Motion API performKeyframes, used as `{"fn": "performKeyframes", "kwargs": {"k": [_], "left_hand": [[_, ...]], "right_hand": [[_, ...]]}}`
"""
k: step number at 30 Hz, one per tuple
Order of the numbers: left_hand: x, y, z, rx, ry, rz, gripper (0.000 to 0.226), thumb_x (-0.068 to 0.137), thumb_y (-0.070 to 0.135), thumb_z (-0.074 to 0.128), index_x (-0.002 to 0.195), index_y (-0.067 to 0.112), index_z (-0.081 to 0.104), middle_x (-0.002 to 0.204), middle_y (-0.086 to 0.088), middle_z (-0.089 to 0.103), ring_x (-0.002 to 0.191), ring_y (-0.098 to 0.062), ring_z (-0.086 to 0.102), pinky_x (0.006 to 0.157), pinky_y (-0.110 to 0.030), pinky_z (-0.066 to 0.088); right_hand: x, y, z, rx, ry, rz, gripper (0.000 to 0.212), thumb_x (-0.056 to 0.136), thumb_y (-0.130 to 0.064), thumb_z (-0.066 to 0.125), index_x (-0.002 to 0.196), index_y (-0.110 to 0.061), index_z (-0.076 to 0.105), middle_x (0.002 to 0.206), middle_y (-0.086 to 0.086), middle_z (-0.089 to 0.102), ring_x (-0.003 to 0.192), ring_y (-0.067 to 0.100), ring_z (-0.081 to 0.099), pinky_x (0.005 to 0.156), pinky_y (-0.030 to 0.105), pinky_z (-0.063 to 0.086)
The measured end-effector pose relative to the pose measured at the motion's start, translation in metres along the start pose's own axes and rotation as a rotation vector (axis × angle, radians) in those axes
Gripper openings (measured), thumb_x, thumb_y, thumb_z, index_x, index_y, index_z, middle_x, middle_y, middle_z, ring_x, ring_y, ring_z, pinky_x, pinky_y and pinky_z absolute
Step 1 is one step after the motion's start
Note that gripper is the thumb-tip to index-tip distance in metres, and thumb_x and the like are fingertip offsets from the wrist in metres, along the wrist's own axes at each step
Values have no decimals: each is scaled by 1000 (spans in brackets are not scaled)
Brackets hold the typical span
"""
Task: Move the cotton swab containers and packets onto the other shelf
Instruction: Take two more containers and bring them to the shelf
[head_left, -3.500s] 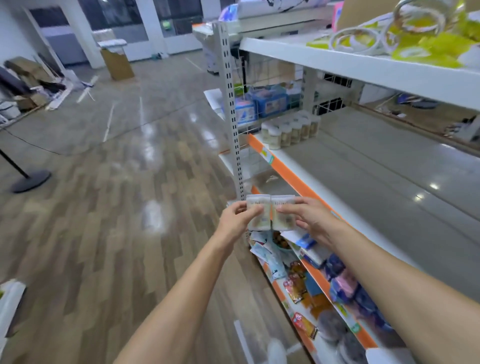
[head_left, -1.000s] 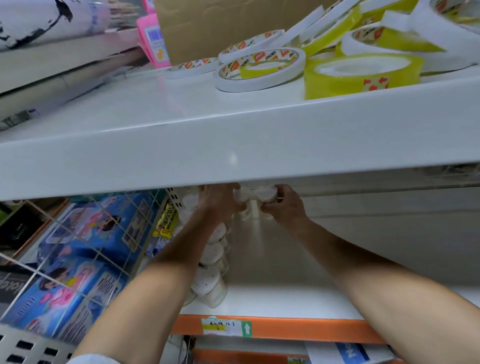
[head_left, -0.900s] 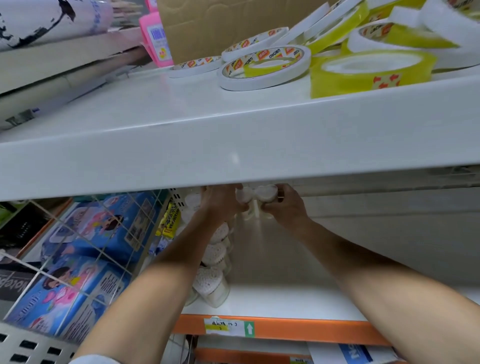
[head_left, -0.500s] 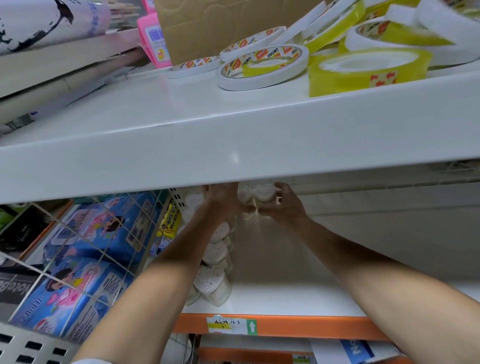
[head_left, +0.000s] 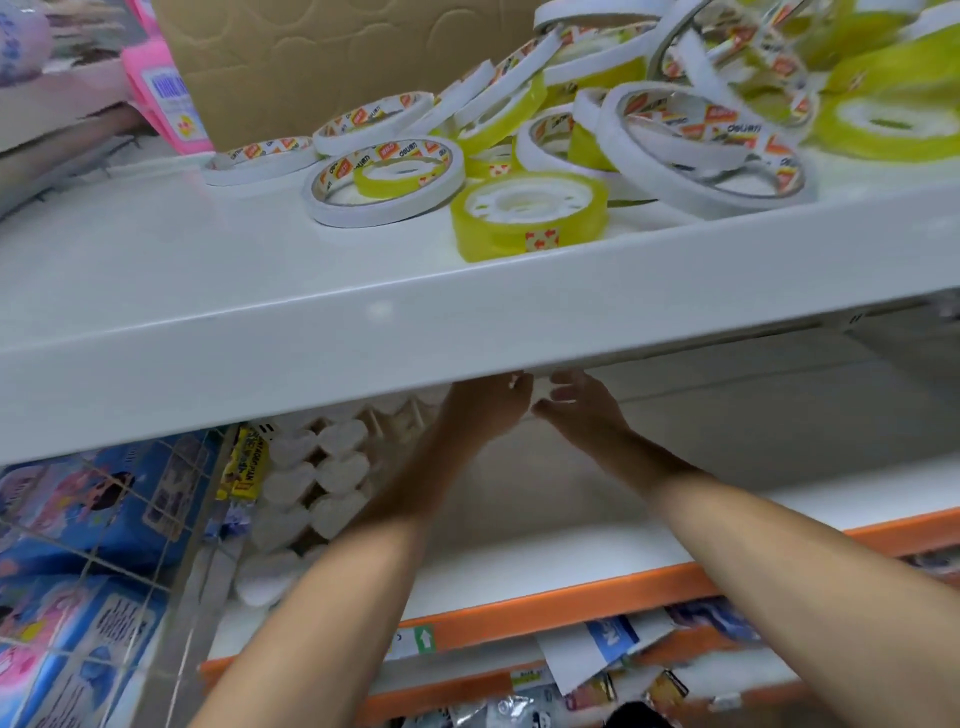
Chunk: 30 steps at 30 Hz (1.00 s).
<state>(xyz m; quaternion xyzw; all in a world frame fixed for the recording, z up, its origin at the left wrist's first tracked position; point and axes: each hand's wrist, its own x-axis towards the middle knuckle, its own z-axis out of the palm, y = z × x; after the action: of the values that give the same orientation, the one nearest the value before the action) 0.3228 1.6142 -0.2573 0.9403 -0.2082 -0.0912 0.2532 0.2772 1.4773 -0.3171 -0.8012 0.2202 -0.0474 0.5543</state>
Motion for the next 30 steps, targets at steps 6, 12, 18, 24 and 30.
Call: {"fn": "performKeyframes", "kwargs": {"k": [6,12,18,24,30], "left_hand": [[-13,29,48,-226,-45,56,24,94,22,60,117,20,68,110,1,72,96,-16,68,74,-23,53],[-12,73,95,-338,-146,18,22,93,24,63,115,23,68,110,1,71,86,-11,65,67,-20,50],[-16,160,150,-432,-270,45,15,91,23,64,104,28,67,101,-2,73,83,-15,69,65,-22,52],[-33,264,207,-445,-392,151,27,95,10,60,121,5,63,96,-12,70,77,-18,63,61,-15,46],[-51,346,259,-501,-462,174,22,97,11,60,118,7,62,83,-8,59,67,-16,52,58,-20,43]], "right_hand": [[-21,21,-65,7,35,114,40,86,-20,74,123,-6,64,108,11,72,96,24,69,93,46,56],[-46,49,-131,105,103,234,28,90,-15,70,118,-11,66,99,10,71,83,24,69,80,38,58],[-82,90,-219,228,221,278,28,92,-10,67,119,-10,66,94,10,68,68,18,63,51,19,46],[-119,131,-308,267,305,346,31,91,-16,66,122,-16,62,96,5,70,70,12,63,57,19,49],[-156,166,-391,317,417,373,31,92,-16,66,122,-16,64,95,6,71,71,11,62,58,20,48]]}}
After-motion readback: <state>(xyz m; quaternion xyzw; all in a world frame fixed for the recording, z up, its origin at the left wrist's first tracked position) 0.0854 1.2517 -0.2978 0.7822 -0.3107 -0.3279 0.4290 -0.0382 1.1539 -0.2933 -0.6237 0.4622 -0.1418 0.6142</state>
